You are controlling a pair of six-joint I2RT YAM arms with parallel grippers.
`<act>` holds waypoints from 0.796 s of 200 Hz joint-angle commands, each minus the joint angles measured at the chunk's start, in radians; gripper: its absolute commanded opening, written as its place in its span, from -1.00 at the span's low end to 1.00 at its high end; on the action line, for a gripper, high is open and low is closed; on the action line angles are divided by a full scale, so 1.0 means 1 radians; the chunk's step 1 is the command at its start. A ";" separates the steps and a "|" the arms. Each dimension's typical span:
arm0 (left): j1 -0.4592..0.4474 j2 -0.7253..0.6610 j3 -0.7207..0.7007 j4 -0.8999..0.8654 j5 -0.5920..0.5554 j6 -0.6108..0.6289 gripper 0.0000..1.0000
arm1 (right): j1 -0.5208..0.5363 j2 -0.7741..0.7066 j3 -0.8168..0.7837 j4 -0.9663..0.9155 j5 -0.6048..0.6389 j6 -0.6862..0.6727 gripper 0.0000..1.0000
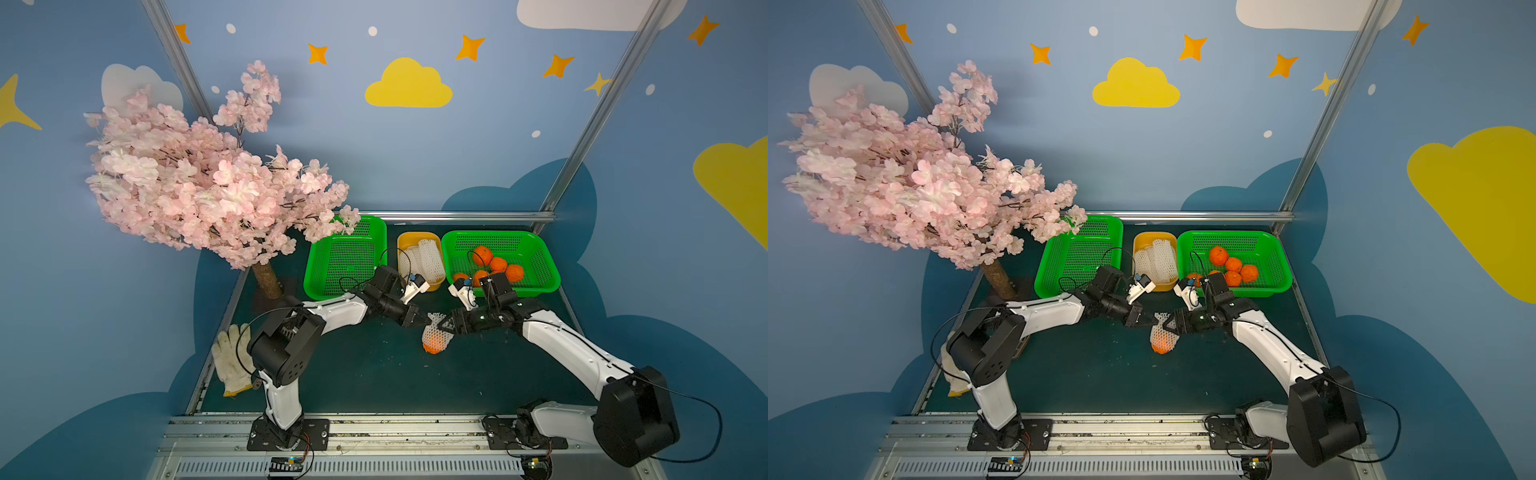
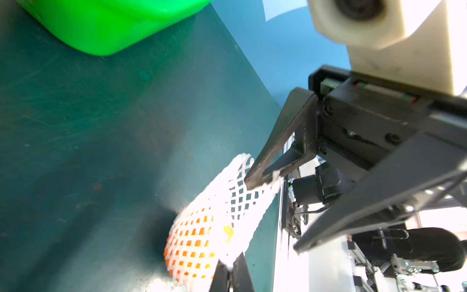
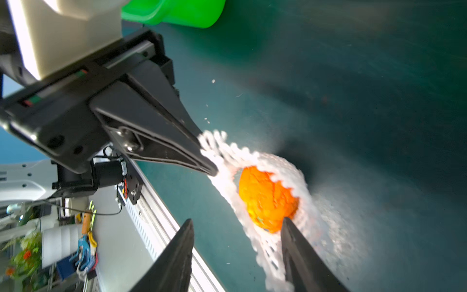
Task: Remove foam nets from oranges
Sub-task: Remove the foam net from the orange, then place the foam net into the storage box.
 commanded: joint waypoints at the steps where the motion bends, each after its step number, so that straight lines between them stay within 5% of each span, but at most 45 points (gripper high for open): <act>1: 0.040 0.023 0.053 -0.012 0.046 -0.090 -0.95 | -0.030 -0.054 0.038 -0.022 0.016 0.039 0.16; 33: 0.071 0.022 0.128 -0.074 0.057 -0.118 -0.95 | -0.043 -0.112 0.087 0.014 -0.004 0.083 0.52; 93: 0.127 0.092 0.497 -0.514 -0.102 -0.105 -0.95 | -0.047 -0.222 0.092 0.089 0.084 0.076 0.67; 159: 0.192 0.353 0.971 -0.888 -0.286 -0.109 -0.94 | -0.036 -0.114 0.123 -0.069 0.027 0.090 0.68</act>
